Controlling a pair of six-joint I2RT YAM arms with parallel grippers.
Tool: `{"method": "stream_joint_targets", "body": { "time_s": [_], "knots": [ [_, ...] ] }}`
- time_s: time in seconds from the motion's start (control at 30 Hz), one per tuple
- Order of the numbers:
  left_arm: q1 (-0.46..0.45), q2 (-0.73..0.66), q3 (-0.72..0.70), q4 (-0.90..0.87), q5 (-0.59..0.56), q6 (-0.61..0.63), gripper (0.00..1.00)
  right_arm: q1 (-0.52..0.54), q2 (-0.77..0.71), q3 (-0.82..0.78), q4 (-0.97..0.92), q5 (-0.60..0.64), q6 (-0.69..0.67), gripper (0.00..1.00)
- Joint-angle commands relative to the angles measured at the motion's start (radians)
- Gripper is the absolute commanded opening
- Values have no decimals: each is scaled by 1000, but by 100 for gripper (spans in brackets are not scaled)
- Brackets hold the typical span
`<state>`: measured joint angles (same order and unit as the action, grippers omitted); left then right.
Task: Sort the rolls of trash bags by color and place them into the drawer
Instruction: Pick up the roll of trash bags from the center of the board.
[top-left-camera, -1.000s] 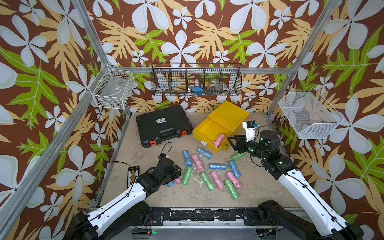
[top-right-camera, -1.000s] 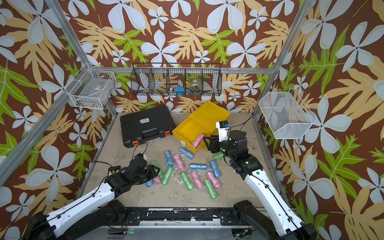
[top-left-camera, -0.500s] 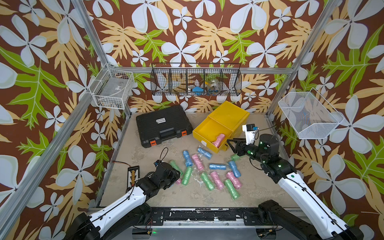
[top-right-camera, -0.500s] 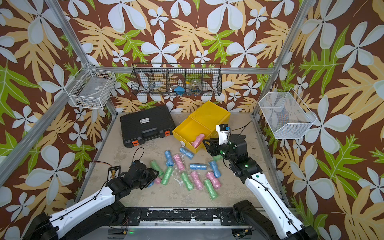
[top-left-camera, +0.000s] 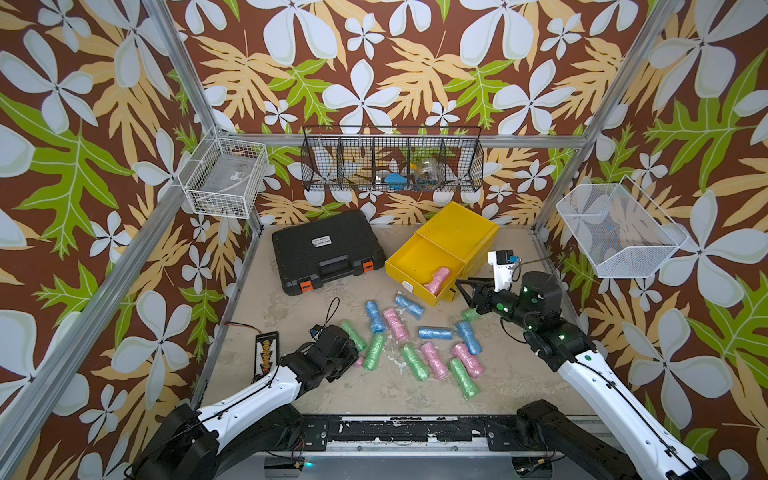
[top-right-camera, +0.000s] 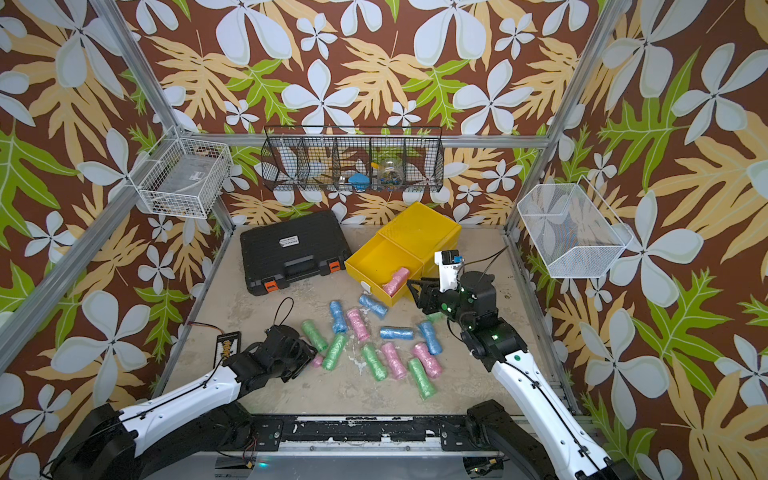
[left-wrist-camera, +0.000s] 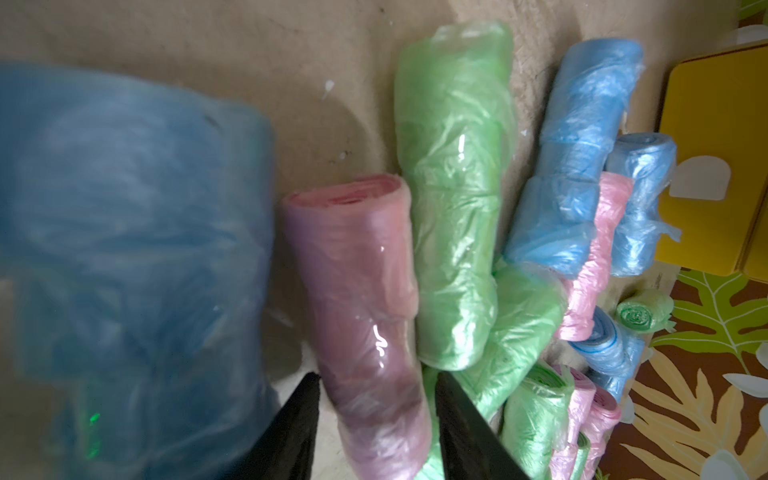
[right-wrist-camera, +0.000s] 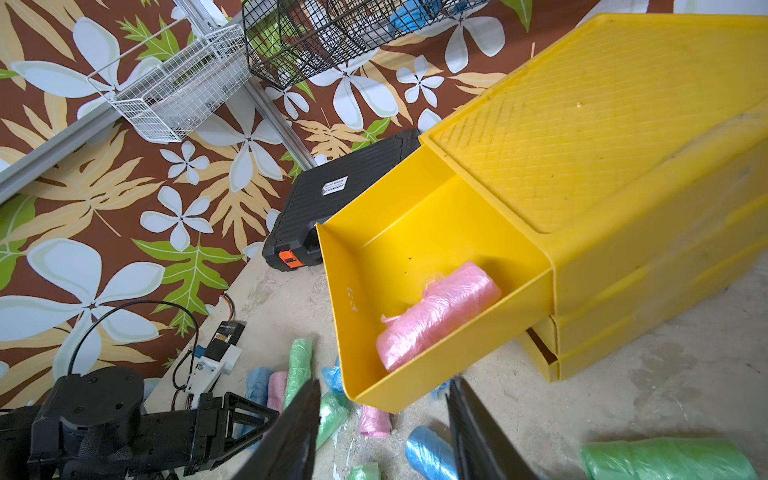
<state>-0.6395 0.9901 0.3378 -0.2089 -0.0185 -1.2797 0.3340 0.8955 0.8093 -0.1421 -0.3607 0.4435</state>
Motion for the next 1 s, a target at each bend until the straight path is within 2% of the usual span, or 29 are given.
{"method": "stream_joint_targets", "body": {
  "time_s": [0.0,0.17,0.27,0.33,0.5,0.7,0.8,0.97],
  "knots": [
    [3,20,-15,51,-13,0,44,1,-7,-7,32,10,10,52],
    [3,24,-24,78,-9,-2,20,1,-1,-15,32,0,11,52],
    [3,-15,9,33,-28,33,6,2,9,-10,26,-10,5,53],
    [3,-42,47,-3,-48,89,0,2,19,0,20,-15,6,54],
    [3,-66,174,-101,-84,262,0,1,52,28,25,-45,10,56],
    [3,-84,339,-96,20,525,0,0,78,74,17,-38,19,57],
    [3,-25,474,-123,69,667,0,0,88,93,10,-37,13,58],
    [3,155,740,-202,197,896,0,-10,100,120,-16,-41,11,58]
  ]
}}
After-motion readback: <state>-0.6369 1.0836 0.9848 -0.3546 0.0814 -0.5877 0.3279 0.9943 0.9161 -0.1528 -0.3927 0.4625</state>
